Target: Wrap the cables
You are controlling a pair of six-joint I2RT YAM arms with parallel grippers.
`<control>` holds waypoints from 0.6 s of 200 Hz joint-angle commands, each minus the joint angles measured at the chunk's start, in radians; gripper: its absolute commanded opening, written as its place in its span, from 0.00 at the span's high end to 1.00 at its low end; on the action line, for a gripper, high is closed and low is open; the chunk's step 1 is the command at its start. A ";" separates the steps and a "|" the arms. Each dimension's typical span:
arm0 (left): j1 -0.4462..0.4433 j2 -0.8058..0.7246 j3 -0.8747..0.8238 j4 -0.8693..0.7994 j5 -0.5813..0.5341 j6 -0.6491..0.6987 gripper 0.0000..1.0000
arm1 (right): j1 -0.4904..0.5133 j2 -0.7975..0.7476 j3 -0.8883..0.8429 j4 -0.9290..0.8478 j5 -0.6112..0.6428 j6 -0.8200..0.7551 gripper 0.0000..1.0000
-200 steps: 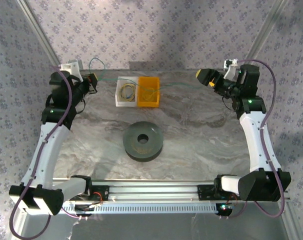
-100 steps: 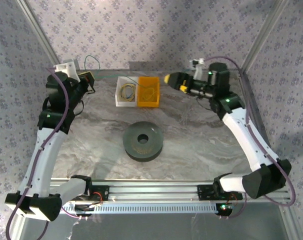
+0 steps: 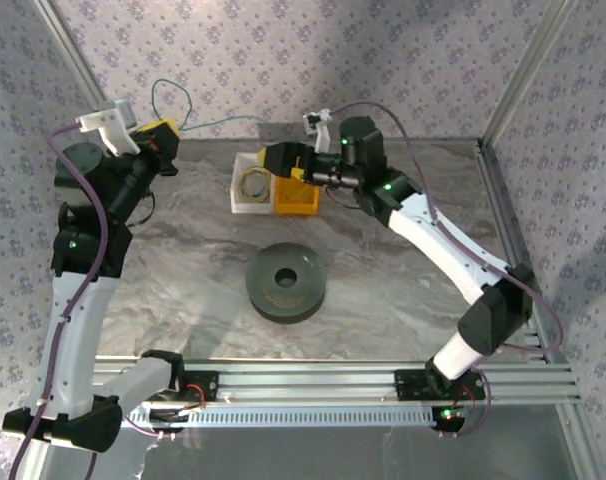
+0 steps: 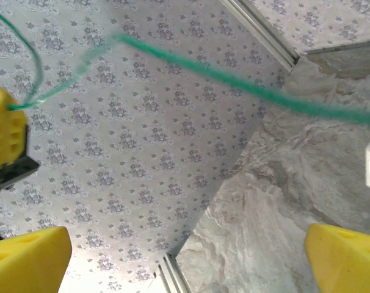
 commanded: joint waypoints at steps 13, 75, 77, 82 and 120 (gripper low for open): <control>-0.008 0.028 0.052 0.093 0.071 -0.043 1.00 | 0.034 0.049 0.101 0.154 0.059 0.103 0.00; -0.025 -0.018 0.032 0.124 0.107 -0.074 1.00 | 0.011 0.065 0.177 0.217 0.139 0.109 0.00; -0.025 -0.021 0.029 0.126 0.109 -0.077 1.00 | 0.011 0.066 0.178 0.220 0.141 0.110 0.00; -0.026 -0.029 0.020 0.132 0.115 -0.084 1.00 | 0.004 0.067 0.180 0.226 0.148 0.112 0.00; -0.038 -0.102 -0.064 0.145 0.145 -0.118 1.00 | -0.042 0.072 0.196 0.268 0.192 0.119 0.00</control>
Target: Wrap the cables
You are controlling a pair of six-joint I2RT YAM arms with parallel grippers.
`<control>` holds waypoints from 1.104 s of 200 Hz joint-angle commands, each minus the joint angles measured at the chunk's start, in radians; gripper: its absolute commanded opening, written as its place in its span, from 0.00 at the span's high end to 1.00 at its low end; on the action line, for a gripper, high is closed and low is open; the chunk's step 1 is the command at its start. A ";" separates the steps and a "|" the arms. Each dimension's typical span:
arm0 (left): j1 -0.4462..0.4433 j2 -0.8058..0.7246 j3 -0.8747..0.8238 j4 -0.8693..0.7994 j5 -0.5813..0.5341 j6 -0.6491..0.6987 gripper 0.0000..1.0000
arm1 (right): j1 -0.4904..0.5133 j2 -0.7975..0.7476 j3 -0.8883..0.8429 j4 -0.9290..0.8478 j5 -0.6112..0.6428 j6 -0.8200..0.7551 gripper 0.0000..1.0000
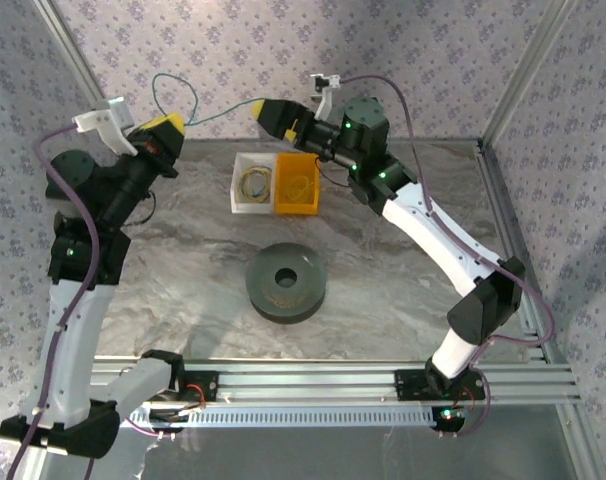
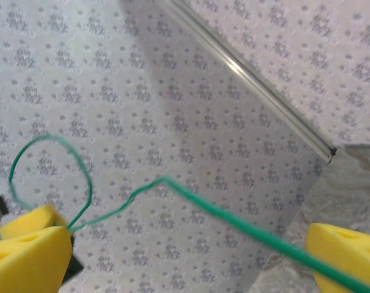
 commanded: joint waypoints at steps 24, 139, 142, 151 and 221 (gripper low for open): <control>-0.014 -0.094 -0.111 0.070 0.058 -0.053 1.00 | -0.037 0.026 0.066 0.063 0.054 0.010 0.02; -0.052 -0.095 -0.240 0.189 0.104 -0.090 1.00 | 0.021 0.127 0.175 0.064 0.036 0.008 0.30; -0.052 -0.096 -0.244 0.189 0.106 -0.090 1.00 | 0.021 0.125 0.174 0.064 0.036 0.006 0.33; -0.052 -0.099 -0.252 0.193 0.111 -0.091 1.00 | 0.022 0.120 0.174 0.060 0.042 -0.006 0.41; -0.060 -0.098 -0.275 0.216 0.189 -0.089 1.00 | 0.036 0.032 0.167 -0.040 0.087 -0.176 1.00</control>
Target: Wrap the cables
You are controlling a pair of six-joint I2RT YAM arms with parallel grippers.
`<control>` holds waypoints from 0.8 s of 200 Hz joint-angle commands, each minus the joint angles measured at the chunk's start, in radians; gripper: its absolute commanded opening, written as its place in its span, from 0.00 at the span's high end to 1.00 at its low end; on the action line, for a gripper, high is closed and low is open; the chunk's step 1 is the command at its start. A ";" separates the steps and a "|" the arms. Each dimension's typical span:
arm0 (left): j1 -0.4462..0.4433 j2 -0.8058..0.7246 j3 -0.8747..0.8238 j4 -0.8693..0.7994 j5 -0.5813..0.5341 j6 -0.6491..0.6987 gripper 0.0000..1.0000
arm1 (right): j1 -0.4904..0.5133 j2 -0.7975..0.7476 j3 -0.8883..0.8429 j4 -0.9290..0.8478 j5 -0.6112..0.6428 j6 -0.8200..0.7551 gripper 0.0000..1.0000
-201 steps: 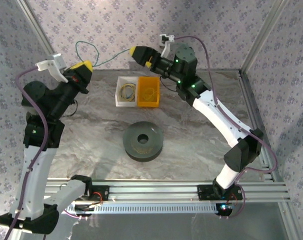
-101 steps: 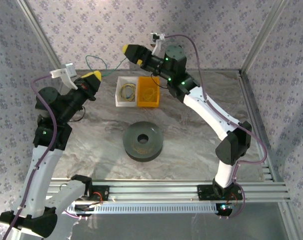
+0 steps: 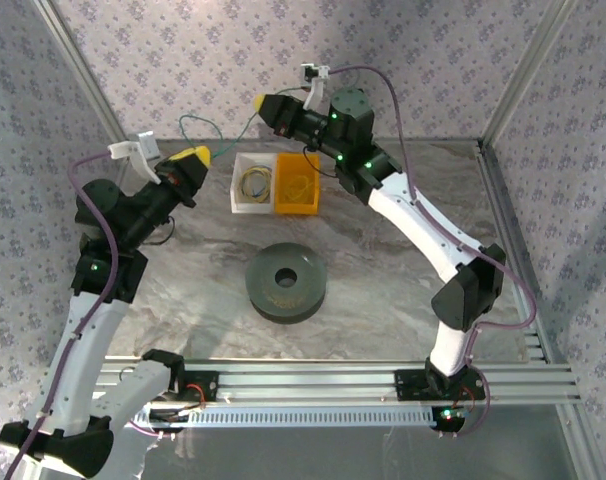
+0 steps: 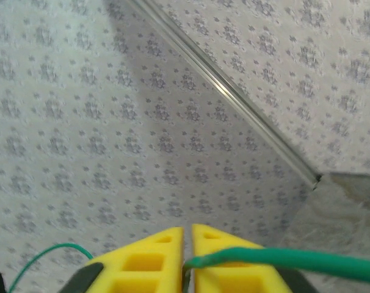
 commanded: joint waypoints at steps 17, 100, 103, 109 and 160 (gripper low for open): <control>-0.011 -0.006 0.005 0.033 0.063 0.005 0.87 | 0.019 -0.112 0.029 -0.076 0.029 -0.160 1.00; 0.018 -0.012 0.232 -0.348 -0.077 0.296 0.23 | 0.028 -0.251 0.048 -0.492 -0.098 -0.508 1.00; 0.020 -0.006 0.251 -0.369 -0.078 0.312 0.22 | 0.029 -0.252 0.051 -0.507 -0.106 -0.520 1.00; 0.023 0.007 0.291 -0.414 -0.083 0.345 0.20 | 0.031 -0.252 0.054 -0.536 -0.117 -0.542 1.00; 0.086 0.286 0.696 -0.911 0.346 0.645 0.00 | 0.057 -0.243 0.056 -0.659 -0.212 -0.692 1.00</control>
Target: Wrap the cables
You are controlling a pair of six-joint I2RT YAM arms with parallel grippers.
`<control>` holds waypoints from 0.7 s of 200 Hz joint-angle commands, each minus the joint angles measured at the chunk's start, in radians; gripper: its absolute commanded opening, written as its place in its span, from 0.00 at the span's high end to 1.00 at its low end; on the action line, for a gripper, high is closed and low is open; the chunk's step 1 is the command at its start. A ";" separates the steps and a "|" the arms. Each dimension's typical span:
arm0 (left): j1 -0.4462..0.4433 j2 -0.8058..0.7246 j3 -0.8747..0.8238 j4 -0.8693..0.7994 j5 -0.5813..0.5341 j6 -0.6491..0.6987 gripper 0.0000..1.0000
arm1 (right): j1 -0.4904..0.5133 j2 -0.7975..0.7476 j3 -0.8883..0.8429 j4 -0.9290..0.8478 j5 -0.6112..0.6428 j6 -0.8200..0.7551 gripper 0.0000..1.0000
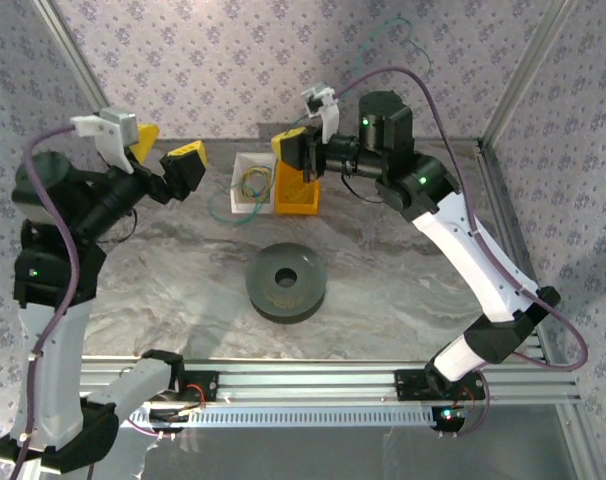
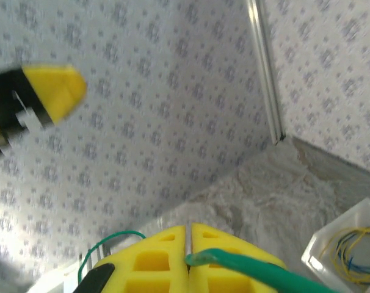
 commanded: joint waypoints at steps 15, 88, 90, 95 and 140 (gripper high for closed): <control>0.033 0.245 0.203 -0.489 0.440 0.295 0.00 | 0.018 -0.007 0.018 -0.090 -0.060 -0.135 1.00; 0.042 0.351 0.017 -0.563 0.763 0.454 0.04 | 0.018 -0.042 -0.005 -0.091 -0.081 -0.196 1.00; 0.042 0.351 0.013 -0.562 0.770 0.454 0.04 | 0.019 -0.041 -0.005 -0.090 -0.081 -0.196 1.00; 0.042 0.349 0.005 -0.559 0.784 0.456 0.04 | 0.018 -0.040 -0.006 -0.090 -0.083 -0.196 1.00; 0.041 0.329 -0.042 -0.538 0.849 0.468 0.12 | 0.014 -0.016 -0.006 -0.090 -0.095 -0.191 1.00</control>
